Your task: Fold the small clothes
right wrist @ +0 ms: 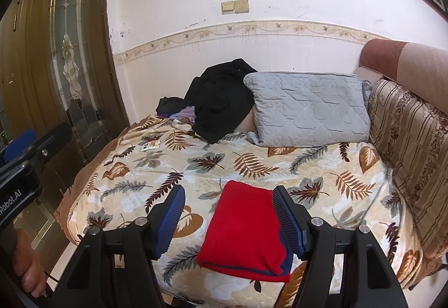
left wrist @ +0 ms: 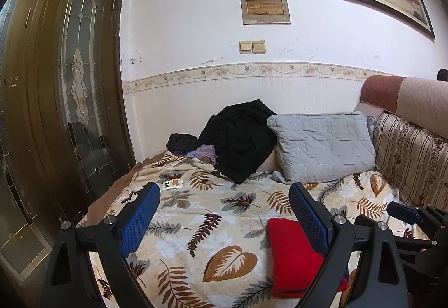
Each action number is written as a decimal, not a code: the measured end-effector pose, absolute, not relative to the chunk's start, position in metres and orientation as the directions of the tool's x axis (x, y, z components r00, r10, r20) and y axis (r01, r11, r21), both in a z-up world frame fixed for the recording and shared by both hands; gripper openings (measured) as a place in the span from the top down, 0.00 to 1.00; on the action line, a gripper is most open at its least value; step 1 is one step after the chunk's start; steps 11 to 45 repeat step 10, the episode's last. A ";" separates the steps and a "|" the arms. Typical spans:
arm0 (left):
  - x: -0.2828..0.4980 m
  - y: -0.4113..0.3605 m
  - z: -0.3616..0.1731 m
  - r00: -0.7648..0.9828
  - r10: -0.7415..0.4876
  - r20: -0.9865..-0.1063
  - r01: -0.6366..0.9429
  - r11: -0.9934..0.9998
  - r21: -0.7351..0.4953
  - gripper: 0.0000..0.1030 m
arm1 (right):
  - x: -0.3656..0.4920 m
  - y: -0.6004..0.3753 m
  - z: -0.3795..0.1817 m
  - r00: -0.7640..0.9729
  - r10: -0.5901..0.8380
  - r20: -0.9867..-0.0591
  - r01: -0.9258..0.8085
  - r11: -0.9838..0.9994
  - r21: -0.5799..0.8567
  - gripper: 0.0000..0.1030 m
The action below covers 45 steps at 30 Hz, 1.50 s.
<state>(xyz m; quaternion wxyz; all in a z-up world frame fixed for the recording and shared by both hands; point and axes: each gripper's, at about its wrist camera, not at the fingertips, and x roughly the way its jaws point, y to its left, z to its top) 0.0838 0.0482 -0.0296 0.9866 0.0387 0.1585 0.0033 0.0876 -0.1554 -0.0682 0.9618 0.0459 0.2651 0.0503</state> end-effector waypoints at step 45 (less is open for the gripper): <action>0.115 0.042 -0.045 0.937 0.013 -0.348 0.017 0.996 0.085 0.10 | 0.114 -0.159 -0.077 0.840 0.132 -0.525 -0.076 0.989 0.128 0.33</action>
